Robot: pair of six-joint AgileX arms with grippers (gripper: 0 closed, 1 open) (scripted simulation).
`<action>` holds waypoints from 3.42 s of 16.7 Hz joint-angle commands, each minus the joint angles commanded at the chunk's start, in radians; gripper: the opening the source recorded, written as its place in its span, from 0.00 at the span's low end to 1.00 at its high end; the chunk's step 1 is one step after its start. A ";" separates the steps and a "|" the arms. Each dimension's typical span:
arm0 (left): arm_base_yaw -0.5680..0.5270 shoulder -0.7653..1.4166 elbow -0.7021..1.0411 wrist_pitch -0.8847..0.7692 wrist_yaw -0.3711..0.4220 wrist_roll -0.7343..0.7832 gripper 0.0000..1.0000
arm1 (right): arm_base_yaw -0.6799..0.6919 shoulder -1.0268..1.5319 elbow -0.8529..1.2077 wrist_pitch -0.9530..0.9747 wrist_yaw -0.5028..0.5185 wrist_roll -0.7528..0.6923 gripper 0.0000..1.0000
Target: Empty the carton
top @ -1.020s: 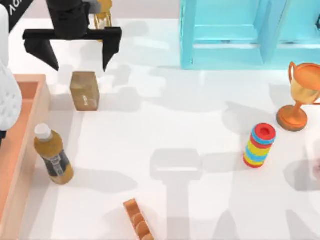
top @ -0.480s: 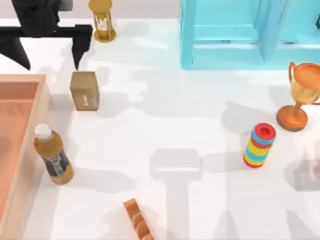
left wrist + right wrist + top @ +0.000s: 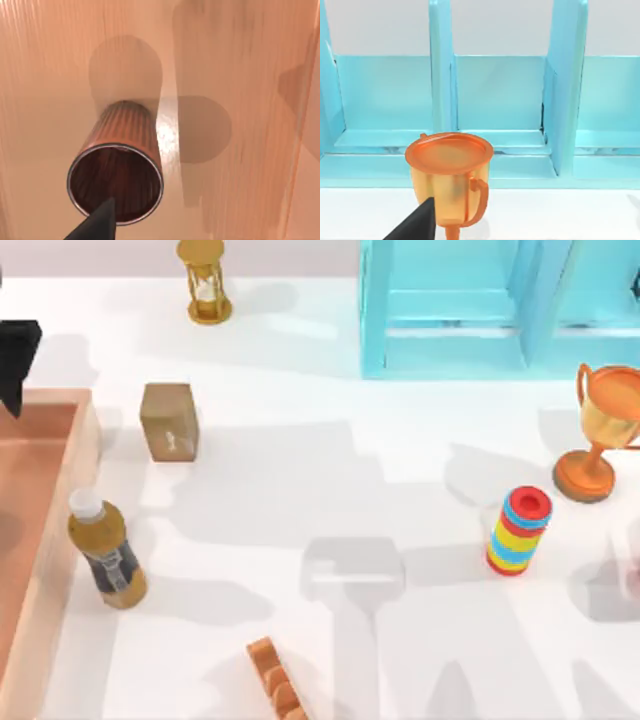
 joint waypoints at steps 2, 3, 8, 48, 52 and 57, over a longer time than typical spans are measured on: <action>0.048 -0.068 -0.093 0.024 -0.001 0.047 1.00 | 0.000 0.000 0.000 0.000 0.000 0.000 1.00; 0.066 -0.093 -0.125 0.033 -0.002 0.065 1.00 | 0.000 0.000 0.000 0.000 0.000 0.000 1.00; 0.087 -0.120 -0.160 0.043 -0.002 0.084 1.00 | 0.000 0.000 0.000 0.000 0.000 0.000 1.00; 0.091 -0.060 -0.478 0.421 -0.002 0.089 0.00 | 0.000 0.000 0.000 0.000 0.000 0.000 1.00; 0.090 -0.063 -0.468 0.407 -0.002 0.091 0.00 | 0.000 0.000 0.000 0.000 0.000 0.000 1.00; 0.092 -0.082 -0.340 0.254 -0.001 0.093 0.00 | 0.000 0.000 0.000 0.000 0.000 0.000 1.00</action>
